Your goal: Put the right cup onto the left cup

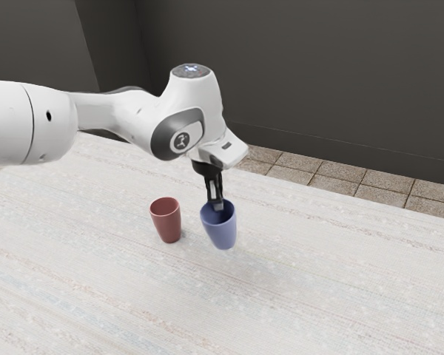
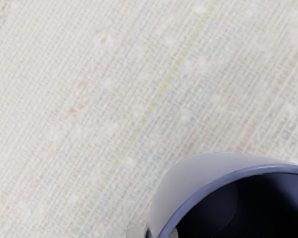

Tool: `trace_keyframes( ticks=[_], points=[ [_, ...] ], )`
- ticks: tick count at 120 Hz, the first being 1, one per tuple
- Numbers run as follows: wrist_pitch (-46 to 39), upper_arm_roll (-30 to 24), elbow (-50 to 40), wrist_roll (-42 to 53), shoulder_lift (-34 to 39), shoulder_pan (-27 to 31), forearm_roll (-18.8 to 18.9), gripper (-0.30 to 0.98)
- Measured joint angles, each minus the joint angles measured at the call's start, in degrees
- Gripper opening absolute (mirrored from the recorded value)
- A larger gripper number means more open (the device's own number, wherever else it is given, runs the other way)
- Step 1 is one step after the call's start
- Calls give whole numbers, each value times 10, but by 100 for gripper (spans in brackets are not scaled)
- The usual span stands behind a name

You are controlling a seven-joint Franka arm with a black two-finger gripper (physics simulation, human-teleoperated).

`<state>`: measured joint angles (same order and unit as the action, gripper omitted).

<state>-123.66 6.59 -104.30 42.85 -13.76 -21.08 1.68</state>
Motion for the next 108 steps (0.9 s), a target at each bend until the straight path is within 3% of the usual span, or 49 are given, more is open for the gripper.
trace_keyframes(
  ticks=[23, 47, 108],
  points=[
    [39, 0, -12, -8, 42, 54, 3, -10],
    [75, 3, -9, -13, 63, 93, 29, -10],
    [124, 32, 37, -5, 41, 103, 86, -10]
  ],
)
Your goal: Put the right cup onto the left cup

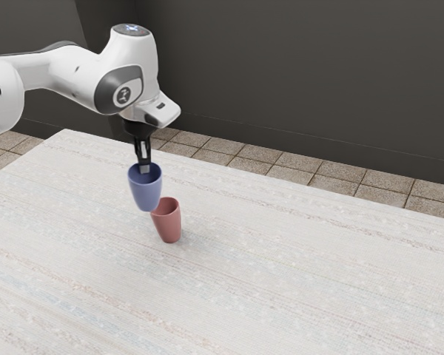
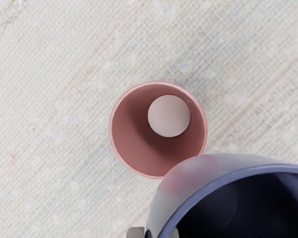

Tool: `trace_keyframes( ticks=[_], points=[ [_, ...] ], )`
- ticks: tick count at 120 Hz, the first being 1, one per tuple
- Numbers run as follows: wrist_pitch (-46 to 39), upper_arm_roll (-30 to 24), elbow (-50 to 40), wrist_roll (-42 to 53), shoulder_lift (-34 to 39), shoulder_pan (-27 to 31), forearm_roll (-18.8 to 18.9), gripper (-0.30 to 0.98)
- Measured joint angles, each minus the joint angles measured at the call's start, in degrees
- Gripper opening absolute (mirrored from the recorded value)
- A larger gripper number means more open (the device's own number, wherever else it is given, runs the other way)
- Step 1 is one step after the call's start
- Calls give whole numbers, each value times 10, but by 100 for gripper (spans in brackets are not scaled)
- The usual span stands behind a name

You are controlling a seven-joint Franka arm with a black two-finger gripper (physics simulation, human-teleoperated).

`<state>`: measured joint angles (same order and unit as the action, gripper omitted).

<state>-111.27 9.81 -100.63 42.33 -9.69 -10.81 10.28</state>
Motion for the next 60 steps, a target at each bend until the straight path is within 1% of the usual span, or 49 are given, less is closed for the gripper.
trace_keyframes(
  ticks=[26, 60],
  points=[
    [4, 0, 39, 8, -34, -5, 20, -10],
    [1, 7, 72, 24, -78, -7, 24, -10]
  ],
)
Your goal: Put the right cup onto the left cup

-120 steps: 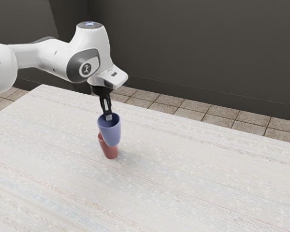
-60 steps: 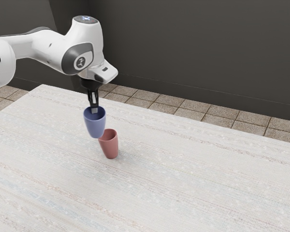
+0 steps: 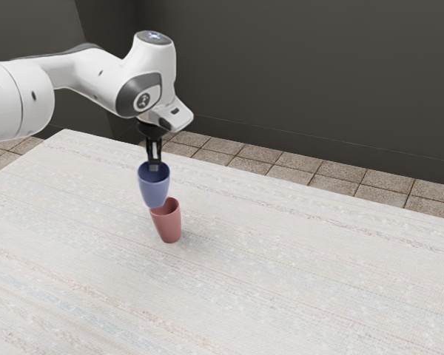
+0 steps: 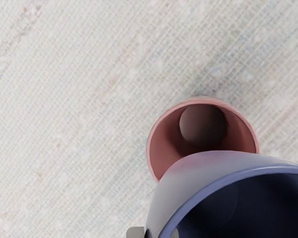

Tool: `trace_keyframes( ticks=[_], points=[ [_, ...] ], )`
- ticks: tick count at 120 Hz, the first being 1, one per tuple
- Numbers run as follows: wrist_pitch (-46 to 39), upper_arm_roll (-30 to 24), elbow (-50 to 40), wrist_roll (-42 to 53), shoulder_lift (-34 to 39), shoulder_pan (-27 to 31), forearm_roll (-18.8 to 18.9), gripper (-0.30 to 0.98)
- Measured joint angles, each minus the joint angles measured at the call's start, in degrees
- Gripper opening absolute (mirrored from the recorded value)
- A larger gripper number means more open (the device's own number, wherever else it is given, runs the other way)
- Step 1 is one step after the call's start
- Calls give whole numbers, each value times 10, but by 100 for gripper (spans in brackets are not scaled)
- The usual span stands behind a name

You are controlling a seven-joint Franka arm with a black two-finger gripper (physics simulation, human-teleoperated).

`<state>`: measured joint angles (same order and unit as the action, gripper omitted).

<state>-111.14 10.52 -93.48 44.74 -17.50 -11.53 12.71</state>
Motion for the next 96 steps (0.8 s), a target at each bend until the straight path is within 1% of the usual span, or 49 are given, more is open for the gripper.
trace_keyframes(
  ticks=[29, 64, 84, 96],
  points=[
    [-4, -1, 18, 9, -29, -4, -2, -10],
    [-6, -2, 26, 15, -47, -6, -6, -10],
    [-4, -3, 26, 19, -33, -4, -12, 26],
    [0, -4, 21, 21, -6, -3, -15, 42]
  ],
)
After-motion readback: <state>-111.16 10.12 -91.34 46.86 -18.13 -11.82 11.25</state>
